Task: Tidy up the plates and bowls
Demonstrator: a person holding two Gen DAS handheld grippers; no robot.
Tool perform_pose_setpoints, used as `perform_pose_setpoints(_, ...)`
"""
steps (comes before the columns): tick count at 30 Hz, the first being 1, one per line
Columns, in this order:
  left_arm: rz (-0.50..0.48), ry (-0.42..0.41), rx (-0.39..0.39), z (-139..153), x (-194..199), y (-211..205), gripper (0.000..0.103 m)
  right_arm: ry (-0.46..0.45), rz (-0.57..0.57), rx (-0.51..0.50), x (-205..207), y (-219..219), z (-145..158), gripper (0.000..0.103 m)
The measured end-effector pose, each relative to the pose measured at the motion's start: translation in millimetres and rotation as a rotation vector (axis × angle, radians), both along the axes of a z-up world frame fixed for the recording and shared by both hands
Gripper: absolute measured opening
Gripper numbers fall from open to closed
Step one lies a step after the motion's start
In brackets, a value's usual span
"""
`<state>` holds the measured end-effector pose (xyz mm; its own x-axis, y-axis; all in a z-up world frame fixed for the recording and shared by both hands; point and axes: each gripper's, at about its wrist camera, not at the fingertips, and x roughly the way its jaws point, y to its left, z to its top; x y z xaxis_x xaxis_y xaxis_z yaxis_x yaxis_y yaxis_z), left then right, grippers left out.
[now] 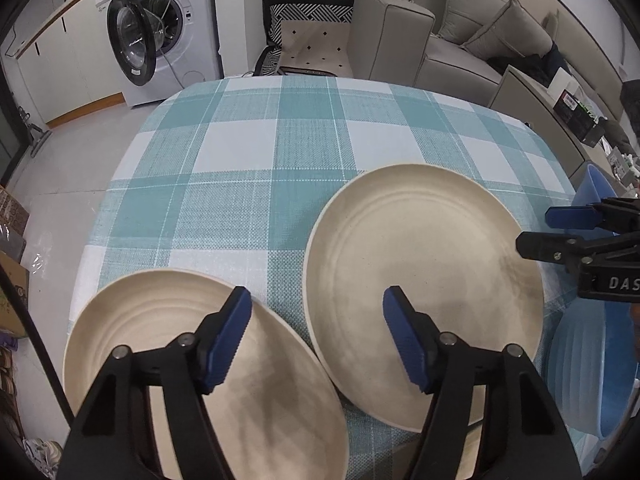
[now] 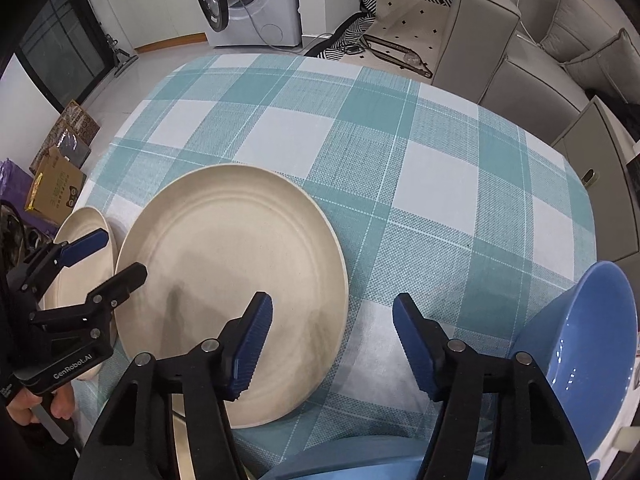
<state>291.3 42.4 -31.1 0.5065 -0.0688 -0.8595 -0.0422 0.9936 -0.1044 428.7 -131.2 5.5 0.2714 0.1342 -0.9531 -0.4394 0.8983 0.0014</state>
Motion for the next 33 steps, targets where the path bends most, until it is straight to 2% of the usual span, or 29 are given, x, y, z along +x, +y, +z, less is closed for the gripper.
perform_pose_setpoints(4, -0.019, -0.006, -0.015, 2, 3, 0, 0.054, 0.004, 0.003, 0.003, 1, 1, -3, 0.065)
perform_pose_setpoints(12, -0.055, 0.023, -0.050, -6, 12, -2, 0.047, 0.022, 0.011, -0.012, 4, 4, -13, 0.060)
perform_pose_setpoints(20, -0.085, 0.059, -0.038, -9, 13, -10, 0.045, 0.057, 0.024, -0.028, 4, 3, -22, 0.053)
perform_pose_setpoints(26, -0.078, 0.047, -0.109, -8, 16, -7, 0.045, 0.073, 0.029, 0.006, 5, 4, -24, 0.047)
perform_pose_setpoints(33, -0.075, 0.035, -0.113, -8, 19, -12, 0.045, 0.059, 0.004, 0.006, 12, 1, -23, 0.047)
